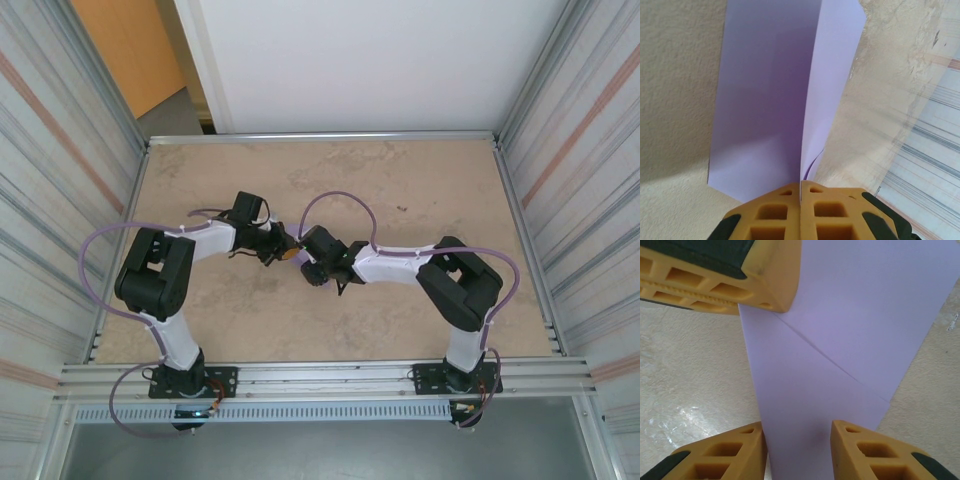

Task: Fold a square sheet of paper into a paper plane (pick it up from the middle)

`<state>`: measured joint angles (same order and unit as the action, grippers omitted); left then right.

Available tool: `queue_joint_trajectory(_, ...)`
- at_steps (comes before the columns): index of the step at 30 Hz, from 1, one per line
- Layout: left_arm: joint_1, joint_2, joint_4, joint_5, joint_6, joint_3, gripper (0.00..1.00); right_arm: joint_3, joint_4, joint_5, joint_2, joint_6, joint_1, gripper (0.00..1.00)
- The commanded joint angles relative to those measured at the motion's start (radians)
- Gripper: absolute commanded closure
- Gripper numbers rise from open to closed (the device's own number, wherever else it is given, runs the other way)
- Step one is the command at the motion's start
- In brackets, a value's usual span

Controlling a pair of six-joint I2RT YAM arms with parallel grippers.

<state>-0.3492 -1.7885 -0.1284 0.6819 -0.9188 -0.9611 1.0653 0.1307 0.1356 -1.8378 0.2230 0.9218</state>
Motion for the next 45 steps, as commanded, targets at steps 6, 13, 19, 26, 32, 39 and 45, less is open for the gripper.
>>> queue_joint_trajectory(6,-0.007,0.016,-0.033,-0.003,-0.007,-0.028,0.95,0.012,-0.008,0.041,-0.034,-0.036,0.006,0.65)
queue_joint_trajectory(13,-0.007,0.015,-0.040,0.002,-0.006,-0.033,0.95,0.002,-0.006,0.049,-0.031,-0.051,0.006,0.71)
queue_joint_trajectory(19,-0.001,0.051,-0.040,-0.014,-0.001,-0.023,0.89,-0.018,-0.026,0.018,-0.006,-0.089,0.006,0.83)
queue_joint_trajectory(26,0.056,0.124,-0.028,-0.021,0.007,0.019,0.76,-0.033,-0.049,-0.050,0.029,-0.089,-0.012,0.91)
queue_joint_trajectory(32,0.097,0.213,0.072,-0.018,-0.007,0.111,0.68,-0.063,-0.100,-0.247,0.048,-0.029,-0.077,0.91)
queue_joint_trajectory(39,0.070,0.249,0.295,-0.011,-0.050,0.256,0.57,-0.108,-0.209,-0.560,0.032,0.080,-0.181,0.91)
queue_joint_trajectory(45,0.007,0.208,0.384,-0.018,-0.054,0.285,0.54,-0.117,-0.265,-0.694,-0.007,0.146,-0.234,0.91)
